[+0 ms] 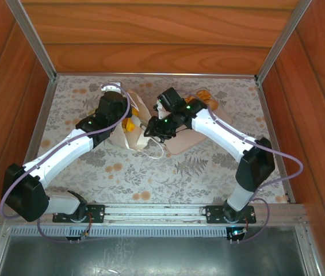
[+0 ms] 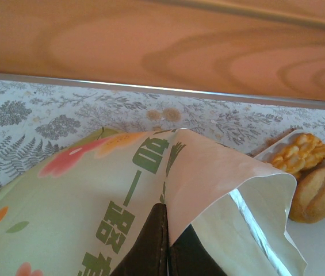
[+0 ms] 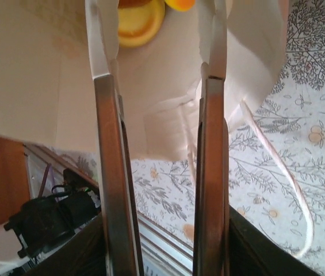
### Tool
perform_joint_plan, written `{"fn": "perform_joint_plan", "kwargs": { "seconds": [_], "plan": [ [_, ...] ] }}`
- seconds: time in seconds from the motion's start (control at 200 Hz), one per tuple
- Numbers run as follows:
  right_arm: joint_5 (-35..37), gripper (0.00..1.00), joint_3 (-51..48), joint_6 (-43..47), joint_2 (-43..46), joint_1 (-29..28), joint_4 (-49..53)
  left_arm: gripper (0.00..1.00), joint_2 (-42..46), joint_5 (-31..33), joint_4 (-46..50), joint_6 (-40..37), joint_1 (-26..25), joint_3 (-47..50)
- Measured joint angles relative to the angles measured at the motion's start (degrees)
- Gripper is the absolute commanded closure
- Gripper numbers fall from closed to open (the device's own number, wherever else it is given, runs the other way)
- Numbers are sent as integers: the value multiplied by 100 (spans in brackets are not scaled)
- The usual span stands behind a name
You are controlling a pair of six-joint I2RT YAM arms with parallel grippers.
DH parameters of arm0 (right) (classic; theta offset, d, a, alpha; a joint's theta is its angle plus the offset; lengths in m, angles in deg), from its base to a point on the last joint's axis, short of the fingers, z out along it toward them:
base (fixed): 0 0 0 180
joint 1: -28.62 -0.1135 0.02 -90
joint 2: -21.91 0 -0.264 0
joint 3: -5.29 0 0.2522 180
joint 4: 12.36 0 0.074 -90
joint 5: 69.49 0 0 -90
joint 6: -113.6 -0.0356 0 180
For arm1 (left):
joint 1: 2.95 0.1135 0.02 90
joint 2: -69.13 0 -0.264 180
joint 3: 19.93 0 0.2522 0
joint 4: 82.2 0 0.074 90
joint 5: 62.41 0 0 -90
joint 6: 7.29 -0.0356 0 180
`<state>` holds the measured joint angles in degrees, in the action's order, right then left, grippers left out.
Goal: Take the fake bread out of the paper bag
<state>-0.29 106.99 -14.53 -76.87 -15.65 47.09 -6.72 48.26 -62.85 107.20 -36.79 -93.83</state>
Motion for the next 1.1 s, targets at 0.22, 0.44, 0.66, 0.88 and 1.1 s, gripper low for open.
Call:
{"fn": "perform_joint_plan", "kwargs": {
  "seconds": [0.22, 0.44, 0.66, 0.88, 1.1],
  "plan": [
    [59, 51, 295, 2, -599, 0, 20, 100, 0, -48, 2, 0, 0, 2],
    [74, 50, 538, 2, -861, 0, 37, 100, 0, -103, 2, 0, 0, 11],
    [81, 49, 828, 4, -1193, 0, 103, 100, 0, -107, 2, 0, 0, 11],
    [120, 51, 1095, 7, -1440, 0, 249, 100, 0, -107, 4, 0, 0, 13],
    [168, 66, 1196, 46, -1484, 0, 382, 100, 0, -105, 2, -2, 7, 13]
  ]
}}
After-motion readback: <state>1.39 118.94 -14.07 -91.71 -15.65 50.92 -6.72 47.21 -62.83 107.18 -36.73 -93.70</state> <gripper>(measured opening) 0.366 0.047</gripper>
